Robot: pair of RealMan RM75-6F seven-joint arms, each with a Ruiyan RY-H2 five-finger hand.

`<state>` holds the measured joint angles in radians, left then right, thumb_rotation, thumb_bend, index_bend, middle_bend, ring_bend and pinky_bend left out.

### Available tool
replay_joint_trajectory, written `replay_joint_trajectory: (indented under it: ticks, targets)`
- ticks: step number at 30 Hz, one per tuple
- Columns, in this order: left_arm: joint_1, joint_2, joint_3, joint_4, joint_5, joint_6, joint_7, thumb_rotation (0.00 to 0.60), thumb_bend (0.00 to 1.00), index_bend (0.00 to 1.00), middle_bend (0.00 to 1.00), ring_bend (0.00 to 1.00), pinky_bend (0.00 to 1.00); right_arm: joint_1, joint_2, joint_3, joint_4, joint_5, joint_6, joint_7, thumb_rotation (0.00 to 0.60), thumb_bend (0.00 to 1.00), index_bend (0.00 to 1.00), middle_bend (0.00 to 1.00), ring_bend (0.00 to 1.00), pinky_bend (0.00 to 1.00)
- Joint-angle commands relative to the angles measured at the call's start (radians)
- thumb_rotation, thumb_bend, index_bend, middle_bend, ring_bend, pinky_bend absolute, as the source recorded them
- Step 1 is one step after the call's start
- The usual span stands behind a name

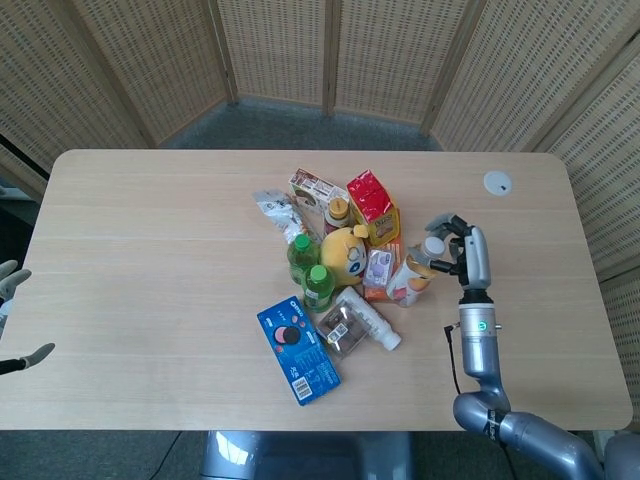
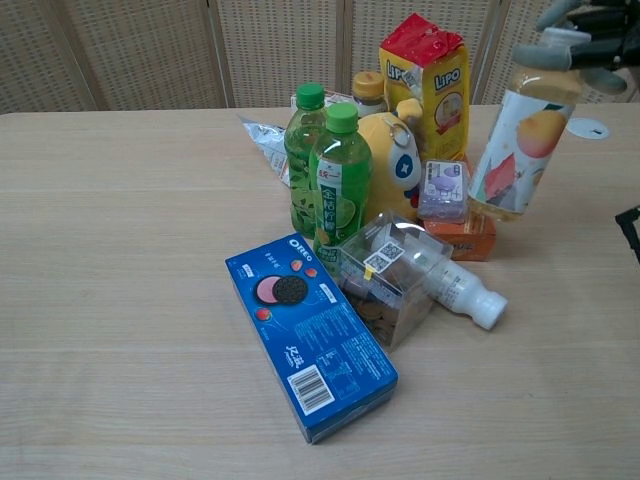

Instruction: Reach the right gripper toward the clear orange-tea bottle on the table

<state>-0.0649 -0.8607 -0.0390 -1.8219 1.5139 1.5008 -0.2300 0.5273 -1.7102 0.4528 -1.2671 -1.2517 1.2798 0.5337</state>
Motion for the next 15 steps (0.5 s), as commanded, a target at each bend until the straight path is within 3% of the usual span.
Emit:
replay_joint_trajectory:
  ticks: [1, 8, 15]
  targets:
    - [0.001, 0.002, 0.0, 0.0, 0.001, 0.002, -0.004, 0.6, 0.0, 0.15, 0.0, 0.0, 0.0, 0.008, 0.05, 0.037, -0.1, -0.003, 0.032, -0.064, 0.6, 0.06, 0.53, 0.89, 0.72, 1.0]
    - [0.002, 0.004, 0.001, -0.001, 0.005, 0.003, -0.009, 0.6, 0.0, 0.15, 0.0, 0.0, 0.0, 0.028, 0.123, 0.095, -0.264, 0.001, 0.068, -0.178, 0.6, 0.06, 0.53, 0.89, 0.72, 1.0]
    - [0.004, 0.003, 0.004, -0.004, 0.013, 0.006, -0.006, 0.6, 0.0, 0.15, 0.0, 0.0, 0.0, 0.045, 0.163, 0.129, -0.352, 0.02, 0.083, -0.243, 0.6, 0.06, 0.53, 0.89, 0.72, 1.0]
